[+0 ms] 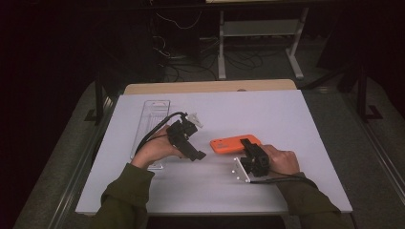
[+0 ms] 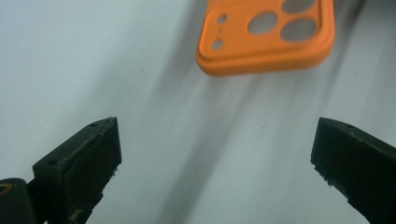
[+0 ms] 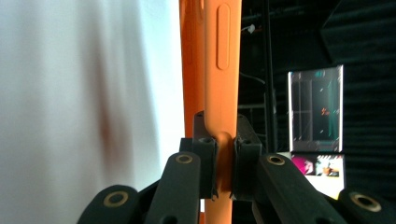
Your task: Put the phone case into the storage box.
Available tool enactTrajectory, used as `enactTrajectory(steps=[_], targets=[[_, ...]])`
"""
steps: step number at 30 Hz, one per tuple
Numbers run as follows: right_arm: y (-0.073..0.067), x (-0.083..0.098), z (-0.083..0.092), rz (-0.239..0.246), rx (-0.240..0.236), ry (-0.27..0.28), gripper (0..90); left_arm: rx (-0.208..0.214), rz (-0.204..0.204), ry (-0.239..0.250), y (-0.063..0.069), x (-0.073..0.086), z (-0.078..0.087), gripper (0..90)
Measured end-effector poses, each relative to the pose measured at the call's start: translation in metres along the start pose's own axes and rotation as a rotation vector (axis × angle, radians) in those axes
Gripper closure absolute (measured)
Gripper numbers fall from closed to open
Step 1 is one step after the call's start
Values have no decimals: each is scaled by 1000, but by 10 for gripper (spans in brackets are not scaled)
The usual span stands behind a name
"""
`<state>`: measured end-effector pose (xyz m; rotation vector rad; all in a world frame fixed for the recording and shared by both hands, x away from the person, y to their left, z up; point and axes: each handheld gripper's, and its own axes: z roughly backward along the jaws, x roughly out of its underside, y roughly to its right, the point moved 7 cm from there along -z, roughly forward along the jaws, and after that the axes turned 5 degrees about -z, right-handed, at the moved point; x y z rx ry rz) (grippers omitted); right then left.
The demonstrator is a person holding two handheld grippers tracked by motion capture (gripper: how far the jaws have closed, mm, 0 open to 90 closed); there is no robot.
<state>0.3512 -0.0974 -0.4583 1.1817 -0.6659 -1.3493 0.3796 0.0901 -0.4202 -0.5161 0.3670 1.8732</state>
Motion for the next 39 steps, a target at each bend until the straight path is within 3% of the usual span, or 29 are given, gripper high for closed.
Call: enactTrajectory(steps=[4,12,19,30,36,39], targets=[[6,1,-1,-56,1,-11,816,-4,5,-4,0,1,-2,10],[7,1,-4,-91,-31,-6,816,-16,11,-10,-1,3,-3,9],[9,3,-5,-161,-46,-12,815,-19,8,-22,-3,5,-3,10],[11,6,-7,-191,-62,-24,814,-33,8,-5,-3,3,-4,10],[11,6,-7,-232,-77,-28,813,-31,-1,-14,-4,4,-3,10],[11,6,-7,-257,-86,-35,813,-31,16,-2,-3,4,-3,10]])
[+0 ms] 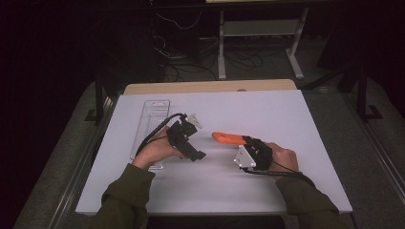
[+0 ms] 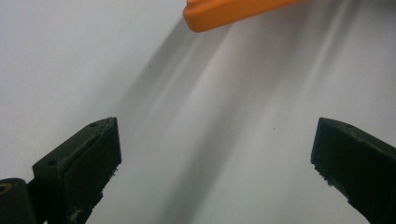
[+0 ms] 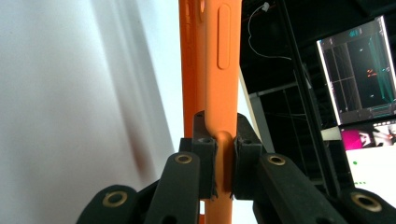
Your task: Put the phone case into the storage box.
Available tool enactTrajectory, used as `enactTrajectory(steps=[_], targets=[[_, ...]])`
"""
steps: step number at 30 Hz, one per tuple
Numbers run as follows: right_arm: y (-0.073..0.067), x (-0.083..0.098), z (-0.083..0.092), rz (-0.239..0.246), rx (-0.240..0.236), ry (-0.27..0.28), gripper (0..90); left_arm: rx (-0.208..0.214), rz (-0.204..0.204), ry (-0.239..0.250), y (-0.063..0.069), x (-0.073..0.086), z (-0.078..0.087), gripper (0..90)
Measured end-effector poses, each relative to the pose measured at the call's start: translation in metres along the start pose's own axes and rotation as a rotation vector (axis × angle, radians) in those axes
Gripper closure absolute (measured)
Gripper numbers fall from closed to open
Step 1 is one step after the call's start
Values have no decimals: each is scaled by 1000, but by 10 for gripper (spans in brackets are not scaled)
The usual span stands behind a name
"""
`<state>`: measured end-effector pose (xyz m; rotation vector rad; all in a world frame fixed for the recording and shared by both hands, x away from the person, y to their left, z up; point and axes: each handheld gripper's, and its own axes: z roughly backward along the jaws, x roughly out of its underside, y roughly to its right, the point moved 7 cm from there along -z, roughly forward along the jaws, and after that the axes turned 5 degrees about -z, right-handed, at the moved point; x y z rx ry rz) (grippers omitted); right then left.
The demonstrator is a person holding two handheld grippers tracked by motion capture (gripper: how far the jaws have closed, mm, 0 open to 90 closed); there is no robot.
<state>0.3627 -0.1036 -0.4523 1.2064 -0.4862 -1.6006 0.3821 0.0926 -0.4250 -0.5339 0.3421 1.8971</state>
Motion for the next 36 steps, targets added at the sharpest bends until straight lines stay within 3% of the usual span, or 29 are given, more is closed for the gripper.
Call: enactTrajectory(steps=[7,13,14,16,25,30,36], targets=[[0,0,0,-52,-22,-8,812,3,-7,5,0,0,0,10],[3,2,-2,-58,-40,-5,812,-1,-11,7,0,0,0,10],[2,1,-2,-104,-35,-2,812,-4,-18,6,-1,0,1,10],[2,1,-2,-149,-44,-9,812,-8,-13,15,0,-1,0,10],[2,2,-3,-220,-60,-10,812,-6,-39,-6,-3,0,1,10],[2,3,-3,-225,-65,-16,811,-11,-19,10,-2,0,1,10],[4,4,-4,-247,-76,-22,811,-12,-33,-2,-3,1,1,10]])
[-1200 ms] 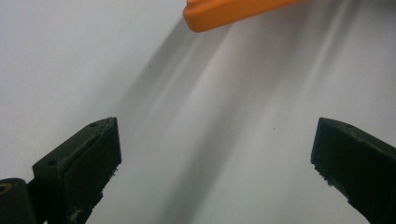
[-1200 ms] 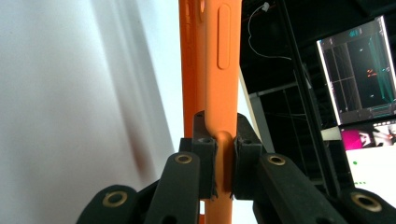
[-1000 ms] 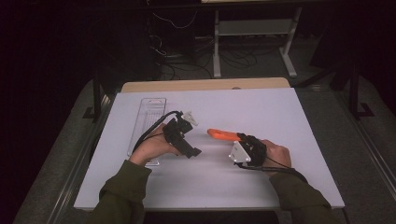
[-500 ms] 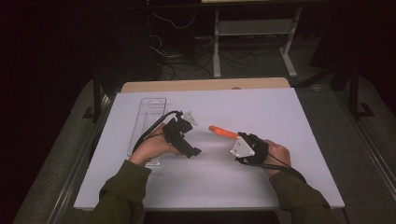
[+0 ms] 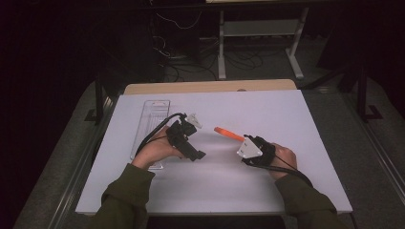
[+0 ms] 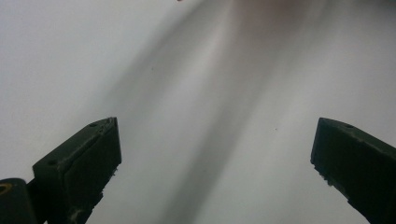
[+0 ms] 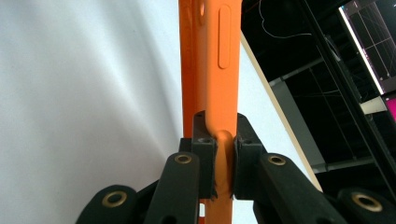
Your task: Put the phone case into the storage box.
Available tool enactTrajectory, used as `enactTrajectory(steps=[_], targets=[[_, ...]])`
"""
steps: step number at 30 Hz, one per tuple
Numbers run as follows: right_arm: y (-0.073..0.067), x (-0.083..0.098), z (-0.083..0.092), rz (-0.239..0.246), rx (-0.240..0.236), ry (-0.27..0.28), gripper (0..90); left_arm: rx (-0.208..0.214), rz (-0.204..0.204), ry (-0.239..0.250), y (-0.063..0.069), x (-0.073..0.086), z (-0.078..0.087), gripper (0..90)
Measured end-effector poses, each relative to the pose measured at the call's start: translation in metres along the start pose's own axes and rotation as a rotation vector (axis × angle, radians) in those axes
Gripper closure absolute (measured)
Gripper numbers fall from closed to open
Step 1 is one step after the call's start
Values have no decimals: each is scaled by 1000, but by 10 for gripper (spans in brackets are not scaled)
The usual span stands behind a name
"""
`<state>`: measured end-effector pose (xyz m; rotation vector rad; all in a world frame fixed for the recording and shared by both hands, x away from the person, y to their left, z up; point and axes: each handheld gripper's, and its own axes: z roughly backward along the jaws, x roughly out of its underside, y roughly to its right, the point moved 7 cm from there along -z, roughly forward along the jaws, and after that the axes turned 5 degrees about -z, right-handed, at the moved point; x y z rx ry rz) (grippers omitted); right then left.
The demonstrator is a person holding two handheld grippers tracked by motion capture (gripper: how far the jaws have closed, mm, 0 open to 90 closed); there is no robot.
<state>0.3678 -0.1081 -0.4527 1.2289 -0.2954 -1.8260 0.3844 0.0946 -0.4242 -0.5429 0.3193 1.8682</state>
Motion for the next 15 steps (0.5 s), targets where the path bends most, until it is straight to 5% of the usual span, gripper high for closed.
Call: enactTrajectory(steps=[15], targets=[[5,3,-2,-59,-36,-10,810,-4,16,9,-1,0,1,10]])
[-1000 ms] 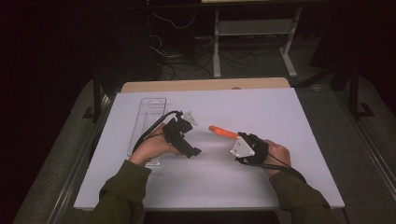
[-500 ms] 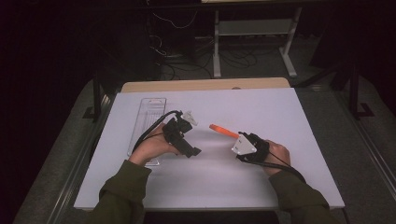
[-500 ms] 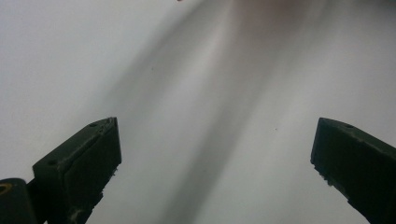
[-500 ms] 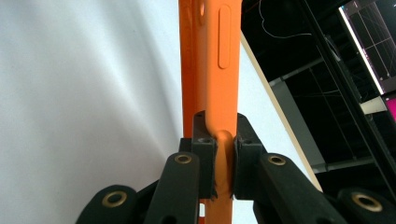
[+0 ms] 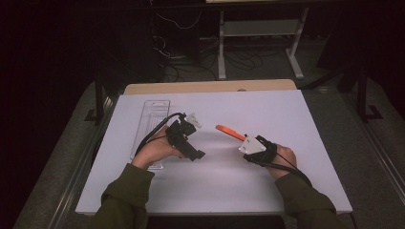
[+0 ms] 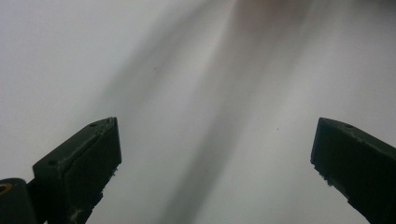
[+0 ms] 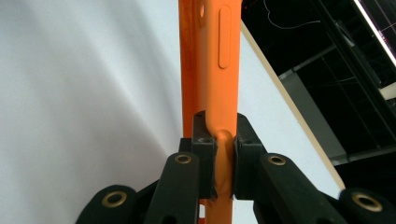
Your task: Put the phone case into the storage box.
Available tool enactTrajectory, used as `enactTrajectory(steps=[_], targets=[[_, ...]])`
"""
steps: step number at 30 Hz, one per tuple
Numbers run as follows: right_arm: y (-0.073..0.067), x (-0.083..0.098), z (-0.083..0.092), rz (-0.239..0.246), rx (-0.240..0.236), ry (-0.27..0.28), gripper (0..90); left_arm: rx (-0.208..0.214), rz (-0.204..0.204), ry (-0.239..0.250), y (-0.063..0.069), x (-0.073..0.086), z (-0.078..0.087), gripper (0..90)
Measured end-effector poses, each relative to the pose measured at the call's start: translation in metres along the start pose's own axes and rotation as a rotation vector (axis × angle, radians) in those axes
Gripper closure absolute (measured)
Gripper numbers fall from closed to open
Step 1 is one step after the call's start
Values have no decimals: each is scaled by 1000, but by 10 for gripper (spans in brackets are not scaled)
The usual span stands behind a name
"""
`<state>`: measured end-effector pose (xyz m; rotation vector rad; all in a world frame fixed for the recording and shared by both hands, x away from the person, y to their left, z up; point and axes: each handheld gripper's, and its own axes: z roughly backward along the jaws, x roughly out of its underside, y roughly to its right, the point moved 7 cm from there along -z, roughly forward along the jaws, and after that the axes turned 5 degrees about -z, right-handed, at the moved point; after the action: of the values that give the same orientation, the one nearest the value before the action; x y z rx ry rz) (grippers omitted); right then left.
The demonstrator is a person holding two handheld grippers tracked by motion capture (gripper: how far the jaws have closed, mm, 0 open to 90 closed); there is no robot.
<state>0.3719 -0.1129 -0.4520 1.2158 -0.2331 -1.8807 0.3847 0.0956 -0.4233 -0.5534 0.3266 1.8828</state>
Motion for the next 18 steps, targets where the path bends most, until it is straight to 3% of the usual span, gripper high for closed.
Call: enactTrajectory(steps=[16,18], targets=[[3,2,-1,-90,-44,-8,810,3,22,21,1,-1,0,10],[2,2,-1,-136,-55,-10,809,0,25,21,1,-1,0,10]])
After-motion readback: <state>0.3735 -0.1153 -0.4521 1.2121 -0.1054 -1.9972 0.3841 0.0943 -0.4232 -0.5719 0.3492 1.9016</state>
